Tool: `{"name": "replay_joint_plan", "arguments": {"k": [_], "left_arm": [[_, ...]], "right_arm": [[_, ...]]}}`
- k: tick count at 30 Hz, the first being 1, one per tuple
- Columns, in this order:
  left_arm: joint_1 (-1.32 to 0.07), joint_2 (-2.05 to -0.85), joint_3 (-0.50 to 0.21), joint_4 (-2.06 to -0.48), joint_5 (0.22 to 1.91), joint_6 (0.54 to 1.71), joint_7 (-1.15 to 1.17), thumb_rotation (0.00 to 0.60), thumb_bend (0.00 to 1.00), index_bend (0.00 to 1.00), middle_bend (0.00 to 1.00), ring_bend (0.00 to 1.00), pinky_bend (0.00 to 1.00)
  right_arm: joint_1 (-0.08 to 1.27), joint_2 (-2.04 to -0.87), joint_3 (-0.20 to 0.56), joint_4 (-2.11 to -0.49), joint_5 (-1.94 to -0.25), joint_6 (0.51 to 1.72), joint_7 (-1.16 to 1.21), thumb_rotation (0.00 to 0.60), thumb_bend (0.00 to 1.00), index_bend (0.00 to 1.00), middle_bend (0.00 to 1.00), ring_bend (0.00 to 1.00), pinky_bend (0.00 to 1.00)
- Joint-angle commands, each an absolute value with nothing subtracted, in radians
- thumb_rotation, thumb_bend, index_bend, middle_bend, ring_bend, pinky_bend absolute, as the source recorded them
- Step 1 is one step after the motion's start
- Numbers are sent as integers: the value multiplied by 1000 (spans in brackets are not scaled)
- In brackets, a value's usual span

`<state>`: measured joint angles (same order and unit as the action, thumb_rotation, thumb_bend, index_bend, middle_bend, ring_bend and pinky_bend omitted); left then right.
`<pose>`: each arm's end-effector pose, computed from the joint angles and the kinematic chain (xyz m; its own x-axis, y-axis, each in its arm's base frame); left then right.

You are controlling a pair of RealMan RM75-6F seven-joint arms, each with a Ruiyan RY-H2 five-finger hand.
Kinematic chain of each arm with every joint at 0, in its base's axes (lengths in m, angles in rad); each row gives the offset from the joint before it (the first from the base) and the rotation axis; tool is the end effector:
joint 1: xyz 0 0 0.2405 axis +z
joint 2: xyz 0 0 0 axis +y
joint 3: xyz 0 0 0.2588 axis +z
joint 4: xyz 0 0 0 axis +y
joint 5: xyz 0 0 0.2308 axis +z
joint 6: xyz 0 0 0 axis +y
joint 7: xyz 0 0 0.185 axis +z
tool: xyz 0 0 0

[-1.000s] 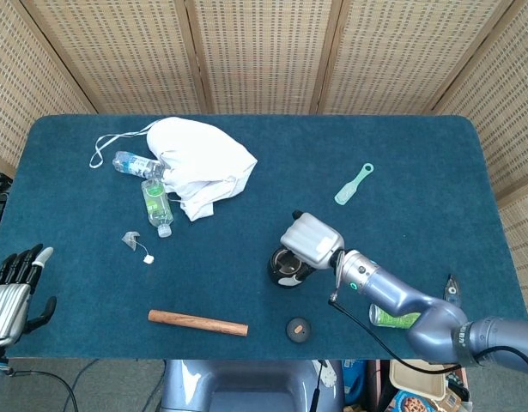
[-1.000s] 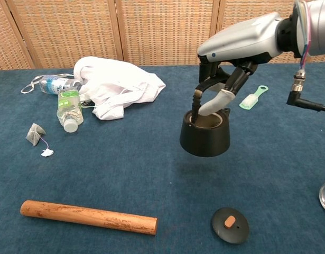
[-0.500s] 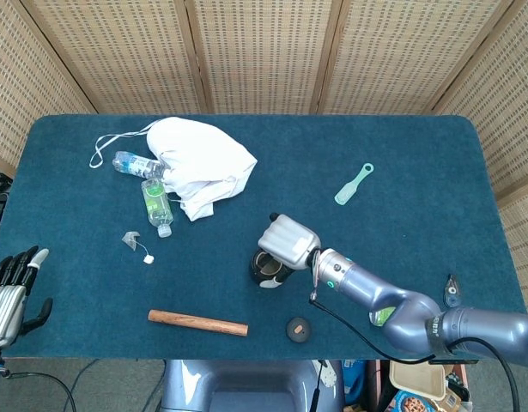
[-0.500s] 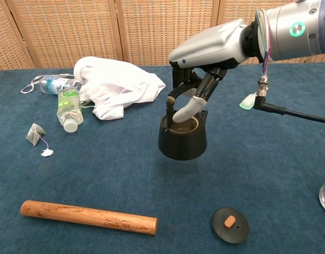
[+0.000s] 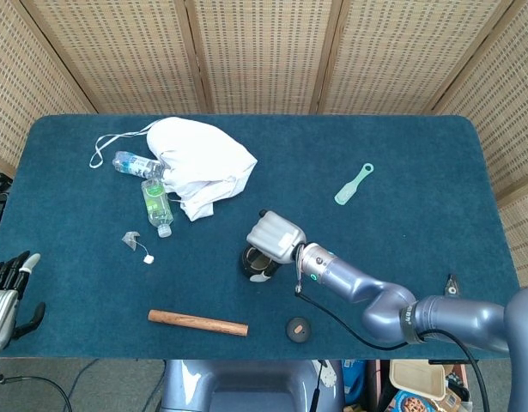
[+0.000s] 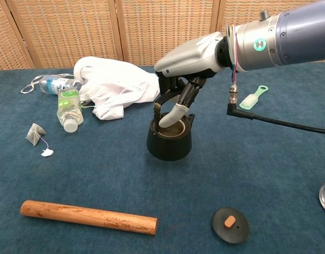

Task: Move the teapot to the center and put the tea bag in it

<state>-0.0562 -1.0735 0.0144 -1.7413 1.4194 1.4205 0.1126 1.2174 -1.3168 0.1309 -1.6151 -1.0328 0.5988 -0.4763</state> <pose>-0.3273 0.1958 0.1257 0.4075 0.1555 0.8999 0.9023 0.0835 -0.4230 -0.0006 -0.4036 -0.0441 0.7950 -0.1347 0.5915 -0.4545 -0.7780 0.4338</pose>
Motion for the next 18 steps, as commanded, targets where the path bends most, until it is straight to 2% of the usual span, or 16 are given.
{"name": "replay_joint_plan", "arguments": {"k": [1,18], "left_arm": [[-55,-1075,15,-1737,1417,1419,109,600,460,41,0,44,0],[-45,-1078,17,-1719,1410,1414,90,600,460,41,0,44,0]], "right_arm": [[1232,-1335,124,-1595,-1021,590,-481,190,302,802,758,672,308],[1283,-1399,95,-1517,-979,572,-483,198,302,801,702,672,308]]}}
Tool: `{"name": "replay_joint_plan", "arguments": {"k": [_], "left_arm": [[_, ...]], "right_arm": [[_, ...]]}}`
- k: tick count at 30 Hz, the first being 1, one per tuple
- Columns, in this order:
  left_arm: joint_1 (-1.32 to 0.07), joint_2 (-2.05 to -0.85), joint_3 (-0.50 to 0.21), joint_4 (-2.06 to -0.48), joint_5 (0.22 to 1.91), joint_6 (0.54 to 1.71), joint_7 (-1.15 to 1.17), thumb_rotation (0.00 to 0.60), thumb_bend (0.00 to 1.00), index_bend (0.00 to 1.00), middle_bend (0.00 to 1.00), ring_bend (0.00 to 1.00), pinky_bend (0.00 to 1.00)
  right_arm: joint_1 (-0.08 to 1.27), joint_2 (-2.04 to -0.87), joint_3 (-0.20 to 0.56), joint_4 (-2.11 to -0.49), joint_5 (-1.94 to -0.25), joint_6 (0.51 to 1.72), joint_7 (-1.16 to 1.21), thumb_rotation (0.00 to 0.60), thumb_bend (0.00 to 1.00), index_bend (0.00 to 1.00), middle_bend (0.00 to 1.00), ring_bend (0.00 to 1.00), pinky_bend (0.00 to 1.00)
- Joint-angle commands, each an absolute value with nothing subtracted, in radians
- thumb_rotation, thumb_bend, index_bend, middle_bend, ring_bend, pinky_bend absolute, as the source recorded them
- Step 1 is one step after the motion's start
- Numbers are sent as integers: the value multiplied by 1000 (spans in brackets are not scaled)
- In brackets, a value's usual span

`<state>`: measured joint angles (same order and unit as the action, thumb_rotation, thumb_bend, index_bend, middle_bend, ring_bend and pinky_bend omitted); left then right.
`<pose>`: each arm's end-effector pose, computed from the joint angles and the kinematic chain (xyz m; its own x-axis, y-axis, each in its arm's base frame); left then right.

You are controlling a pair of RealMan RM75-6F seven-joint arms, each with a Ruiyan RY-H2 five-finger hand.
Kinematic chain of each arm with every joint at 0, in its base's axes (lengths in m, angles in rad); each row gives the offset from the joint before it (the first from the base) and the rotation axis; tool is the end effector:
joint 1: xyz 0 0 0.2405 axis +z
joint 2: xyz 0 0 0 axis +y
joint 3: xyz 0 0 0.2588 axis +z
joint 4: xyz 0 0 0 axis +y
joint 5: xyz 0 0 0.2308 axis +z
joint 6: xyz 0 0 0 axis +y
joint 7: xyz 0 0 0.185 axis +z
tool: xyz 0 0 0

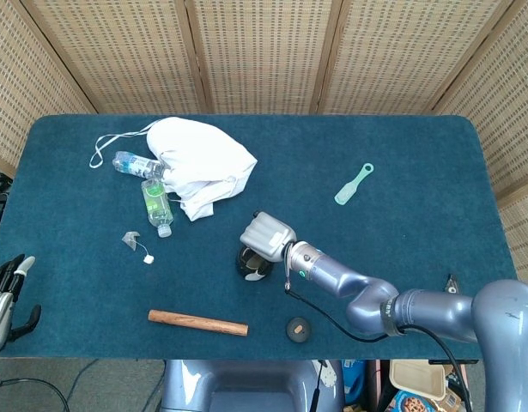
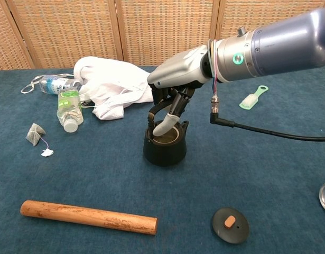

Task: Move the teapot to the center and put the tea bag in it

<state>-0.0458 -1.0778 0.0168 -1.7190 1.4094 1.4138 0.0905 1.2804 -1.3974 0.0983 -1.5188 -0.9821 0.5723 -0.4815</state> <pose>-0.3364 0.1915 0.1258 0.3995 0.1666 0.9015 0.9017 0.1059 -0.4192 0.0027 -0.4118 -0.0691 0.8177 -0.1464 0.5567 -0.4396 -0.7831 0.4398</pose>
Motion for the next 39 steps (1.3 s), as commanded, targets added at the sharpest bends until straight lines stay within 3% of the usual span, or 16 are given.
{"name": "replay_joint_plan", "arguments": {"k": [1,14,26,39], "left_arm": [[-45,-1079,18,-1718,1411,1413,90,600,460,41,0,44,0],[-43,-1083,18,-1718,1410,1410,91,600,460,41,0,44,0],[-43,-1085,16,-1728,1415,1412,98,600,461,41,0,44,0],[-48,-1084,15,-1738,1418,1406,108,600,460,41,0,49,0]], "right_arm": [[1285,-1400,91,-1516,-976,572,-484,196,302,801,695,672,308],[1296,-1403,52,-1519,-925,579,-502,210,302,678,540,630,308],[1287,-1379,31,-1552,-902,625,-509,234,301,413,295,603,308],[1271,-1342,26,-1588,-916,645,-498,233,196,349,253,603,308]]}}
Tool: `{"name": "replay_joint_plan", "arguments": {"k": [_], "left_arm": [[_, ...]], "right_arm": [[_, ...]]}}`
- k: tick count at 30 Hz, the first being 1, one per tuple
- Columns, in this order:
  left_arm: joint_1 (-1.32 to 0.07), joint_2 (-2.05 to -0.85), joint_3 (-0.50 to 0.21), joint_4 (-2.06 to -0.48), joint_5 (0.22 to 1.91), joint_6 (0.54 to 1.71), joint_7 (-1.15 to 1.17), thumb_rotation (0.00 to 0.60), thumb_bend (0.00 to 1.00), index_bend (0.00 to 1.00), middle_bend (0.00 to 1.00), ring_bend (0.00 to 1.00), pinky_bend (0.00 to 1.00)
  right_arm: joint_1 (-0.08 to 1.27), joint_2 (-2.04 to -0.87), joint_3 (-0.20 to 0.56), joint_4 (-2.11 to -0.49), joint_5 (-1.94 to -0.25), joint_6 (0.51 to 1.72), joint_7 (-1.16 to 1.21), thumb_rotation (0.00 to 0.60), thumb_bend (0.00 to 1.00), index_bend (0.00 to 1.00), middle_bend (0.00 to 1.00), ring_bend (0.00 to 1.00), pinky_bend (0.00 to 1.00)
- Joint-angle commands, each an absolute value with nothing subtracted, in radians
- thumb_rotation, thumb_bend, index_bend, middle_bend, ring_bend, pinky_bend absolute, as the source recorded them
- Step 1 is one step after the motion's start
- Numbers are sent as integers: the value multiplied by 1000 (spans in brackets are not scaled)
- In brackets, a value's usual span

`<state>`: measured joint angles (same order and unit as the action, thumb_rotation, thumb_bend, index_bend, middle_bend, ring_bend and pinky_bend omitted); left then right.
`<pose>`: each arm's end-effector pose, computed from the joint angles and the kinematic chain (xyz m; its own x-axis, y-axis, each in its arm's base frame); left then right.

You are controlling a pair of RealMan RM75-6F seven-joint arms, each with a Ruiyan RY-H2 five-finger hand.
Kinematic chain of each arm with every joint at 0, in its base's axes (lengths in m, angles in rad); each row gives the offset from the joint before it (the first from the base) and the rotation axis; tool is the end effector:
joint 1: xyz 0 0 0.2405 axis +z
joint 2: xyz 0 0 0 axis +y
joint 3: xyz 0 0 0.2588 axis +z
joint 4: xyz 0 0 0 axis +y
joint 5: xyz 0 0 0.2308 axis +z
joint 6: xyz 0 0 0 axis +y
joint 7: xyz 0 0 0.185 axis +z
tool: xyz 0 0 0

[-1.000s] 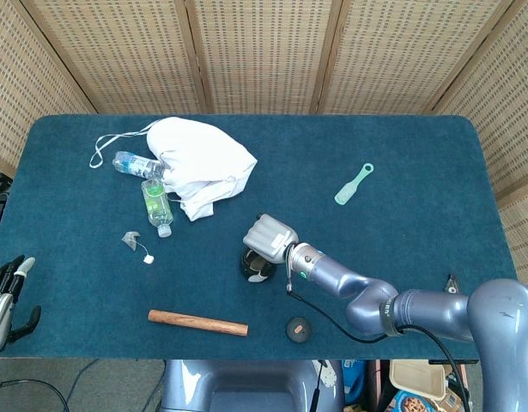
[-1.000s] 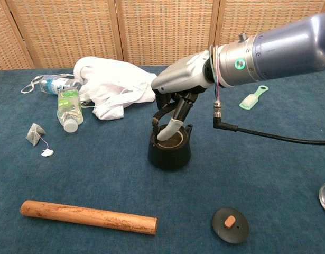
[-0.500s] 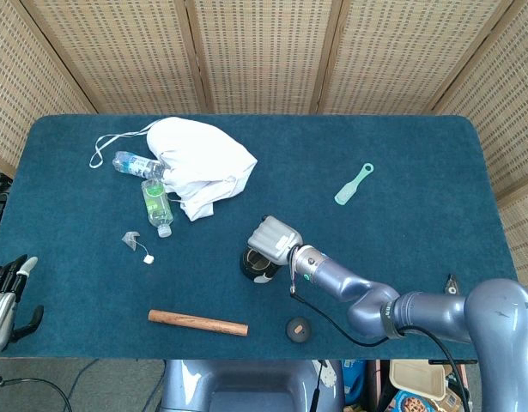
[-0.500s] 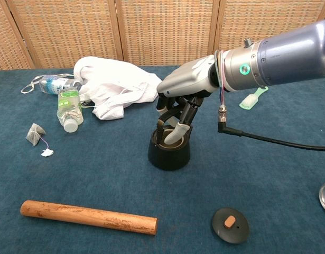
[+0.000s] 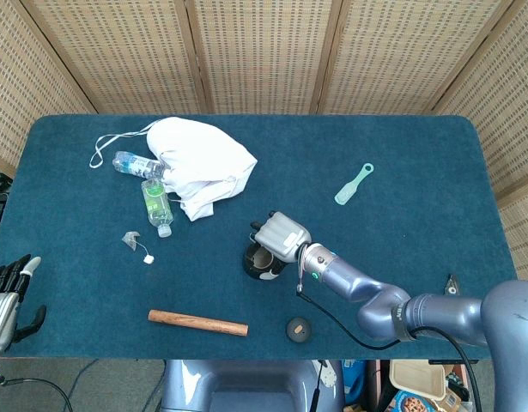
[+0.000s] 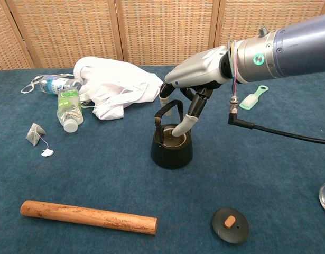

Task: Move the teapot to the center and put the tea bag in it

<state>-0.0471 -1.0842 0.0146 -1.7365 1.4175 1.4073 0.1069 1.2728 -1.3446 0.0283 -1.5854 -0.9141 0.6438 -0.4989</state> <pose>-0.3300 0.1923 0.1204 0.3933 0.1722 0.9031 0.9062 0.0929 -0.4124 -0.0224 -0.4089 -0.0550 0.8162 -0.1803 0.5490 -0.4795 -0.7415 0.4694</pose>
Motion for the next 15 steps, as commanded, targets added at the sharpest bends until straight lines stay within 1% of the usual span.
{"name": "replay_joint_plan", "arguments": {"k": [1,9,15], "left_arm": [[-49,-1083,14,-1739,1419,1406,110,600,460,41,0,51,0],[-50,-1079,13,-1750,1420,1407,121,600,461,41,0,53,0],[-51,-1075,12,-1761,1424,1411,131,600,460,41,0,53,0]], "right_arm": [[1269,-1339,25,-1590,-918,645,-498,232,196,349,258,603,308],[1251,-1313,13,-1611,-940,652,-490,232,196,351,332,603,308],[1234,-1282,-5,-1638,-951,645,-482,233,196,401,376,603,308]]}}
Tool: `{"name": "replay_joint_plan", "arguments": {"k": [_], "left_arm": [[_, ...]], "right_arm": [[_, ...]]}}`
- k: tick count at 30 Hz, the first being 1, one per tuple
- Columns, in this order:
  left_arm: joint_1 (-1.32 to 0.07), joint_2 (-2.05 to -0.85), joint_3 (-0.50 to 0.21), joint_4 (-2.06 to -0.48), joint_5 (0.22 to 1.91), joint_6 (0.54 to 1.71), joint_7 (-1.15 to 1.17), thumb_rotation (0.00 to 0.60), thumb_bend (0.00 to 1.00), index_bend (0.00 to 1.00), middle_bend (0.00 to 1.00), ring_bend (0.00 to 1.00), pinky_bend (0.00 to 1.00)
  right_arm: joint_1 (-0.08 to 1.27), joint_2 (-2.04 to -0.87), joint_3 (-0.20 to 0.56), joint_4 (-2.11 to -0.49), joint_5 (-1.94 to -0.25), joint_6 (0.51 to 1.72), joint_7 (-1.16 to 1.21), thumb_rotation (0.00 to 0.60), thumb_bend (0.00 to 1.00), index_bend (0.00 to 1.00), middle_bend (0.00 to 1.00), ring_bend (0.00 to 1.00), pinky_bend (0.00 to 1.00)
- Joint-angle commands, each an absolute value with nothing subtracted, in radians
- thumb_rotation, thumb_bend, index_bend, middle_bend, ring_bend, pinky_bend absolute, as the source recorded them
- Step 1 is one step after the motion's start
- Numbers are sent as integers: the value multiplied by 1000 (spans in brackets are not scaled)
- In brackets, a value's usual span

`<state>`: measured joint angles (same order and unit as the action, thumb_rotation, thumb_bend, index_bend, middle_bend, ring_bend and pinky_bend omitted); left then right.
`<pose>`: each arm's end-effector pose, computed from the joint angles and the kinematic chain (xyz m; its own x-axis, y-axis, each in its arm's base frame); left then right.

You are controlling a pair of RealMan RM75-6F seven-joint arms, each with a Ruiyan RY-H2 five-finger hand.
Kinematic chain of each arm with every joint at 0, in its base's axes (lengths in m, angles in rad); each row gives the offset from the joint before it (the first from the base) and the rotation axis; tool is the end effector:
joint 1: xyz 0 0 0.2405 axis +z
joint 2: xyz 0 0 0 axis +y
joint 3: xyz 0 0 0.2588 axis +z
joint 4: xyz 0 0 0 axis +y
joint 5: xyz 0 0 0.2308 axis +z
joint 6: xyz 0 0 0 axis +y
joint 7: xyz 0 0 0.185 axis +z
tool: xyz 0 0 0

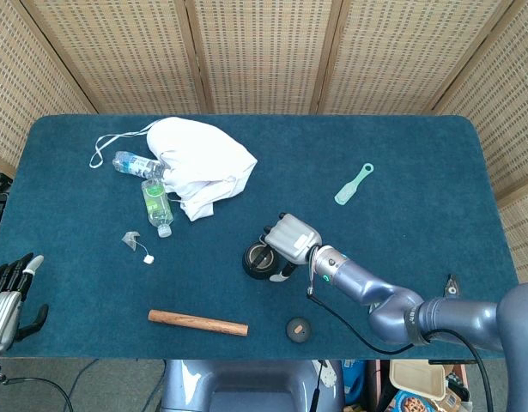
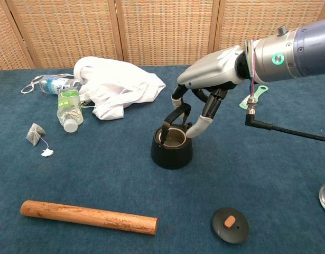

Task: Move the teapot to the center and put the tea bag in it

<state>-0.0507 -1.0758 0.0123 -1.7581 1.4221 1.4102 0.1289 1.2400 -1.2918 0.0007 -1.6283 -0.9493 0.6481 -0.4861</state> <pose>-0.3240 0.1941 0.1215 0.4032 0.1677 0.8996 0.9037 0.0816 -0.4203 -0.0423 -0.4035 -0.0429 0.8274 -0.1915 0.5280 -0.4770 -0.7359 0.4806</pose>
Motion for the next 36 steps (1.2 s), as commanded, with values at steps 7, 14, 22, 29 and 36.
{"name": "replay_joint_plan", "arguments": {"k": [7,14,22,29,36], "left_arm": [[-53,-1068,11,-1777,1433,1416,144,600,461,41,0,53,0],[-65,-1061,10,-1780,1445,1405,143,600,460,41,0,57,0],[-110,-1041,-7,-1777,1483,1379,182,600,460,41,0,57,0],[-167,-1030,-24,-1781,1496,1328,289,600,464,41,50,106,0],[-232,-1026,-50,-1800,1475,1264,402,600,465,58,56,107,0]], "right_arm": [[1206,-1243,-6,-1672,-974,665,-459,233,196,409,373,603,308],[1168,-1203,10,-1703,-1002,721,-434,231,196,409,354,488,308],[1081,-1148,18,-1753,-1016,848,-414,522,198,409,304,285,312],[937,-1112,24,-1818,-1059,1061,-384,600,198,409,299,266,313],[812,-1069,9,-1870,-1105,1204,-393,600,198,409,298,256,312]]}}
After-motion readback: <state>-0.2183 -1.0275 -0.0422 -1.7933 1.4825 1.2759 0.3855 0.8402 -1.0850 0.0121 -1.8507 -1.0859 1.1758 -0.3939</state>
